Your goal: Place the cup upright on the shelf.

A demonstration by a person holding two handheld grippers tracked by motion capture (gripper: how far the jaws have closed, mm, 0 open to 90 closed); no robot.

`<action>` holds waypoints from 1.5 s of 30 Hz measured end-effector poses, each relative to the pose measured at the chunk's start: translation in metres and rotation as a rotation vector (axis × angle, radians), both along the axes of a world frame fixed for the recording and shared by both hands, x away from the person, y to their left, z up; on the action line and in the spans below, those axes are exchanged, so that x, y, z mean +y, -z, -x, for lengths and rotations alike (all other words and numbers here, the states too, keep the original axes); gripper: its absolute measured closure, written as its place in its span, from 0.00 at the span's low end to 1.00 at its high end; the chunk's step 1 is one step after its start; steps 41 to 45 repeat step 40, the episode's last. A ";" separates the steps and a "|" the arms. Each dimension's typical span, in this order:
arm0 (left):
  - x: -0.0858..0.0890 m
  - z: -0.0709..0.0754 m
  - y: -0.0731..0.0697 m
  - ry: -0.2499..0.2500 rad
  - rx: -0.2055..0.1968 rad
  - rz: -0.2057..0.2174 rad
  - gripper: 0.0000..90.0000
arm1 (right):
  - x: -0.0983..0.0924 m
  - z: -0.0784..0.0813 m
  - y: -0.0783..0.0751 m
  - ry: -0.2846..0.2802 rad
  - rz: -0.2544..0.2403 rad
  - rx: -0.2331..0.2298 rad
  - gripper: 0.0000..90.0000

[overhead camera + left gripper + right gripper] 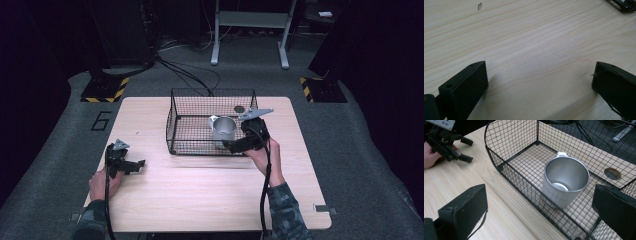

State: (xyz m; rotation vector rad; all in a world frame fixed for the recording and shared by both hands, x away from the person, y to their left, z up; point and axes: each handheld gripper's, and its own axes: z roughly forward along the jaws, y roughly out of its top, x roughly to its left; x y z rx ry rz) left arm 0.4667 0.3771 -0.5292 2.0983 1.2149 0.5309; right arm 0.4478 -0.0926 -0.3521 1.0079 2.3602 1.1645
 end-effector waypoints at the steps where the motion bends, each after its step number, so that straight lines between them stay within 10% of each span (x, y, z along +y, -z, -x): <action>1: 0.000 0.000 0.000 0.000 -0.001 0.001 0.00 | -0.002 0.004 0.001 -0.002 0.005 -0.007 0.00; 13: 0.000 0.000 0.001 -0.002 -0.007 0.005 0.00 | -0.051 0.045 0.039 0.062 0.017 -0.017 0.00; 32: 0.000 0.000 0.000 0.000 -0.002 0.004 0.00 | -0.135 0.056 0.173 0.358 0.049 0.077 0.00; 45: 0.000 0.000 0.000 0.000 -0.002 0.003 0.00 | -0.137 0.054 0.178 0.383 0.074 0.077 0.00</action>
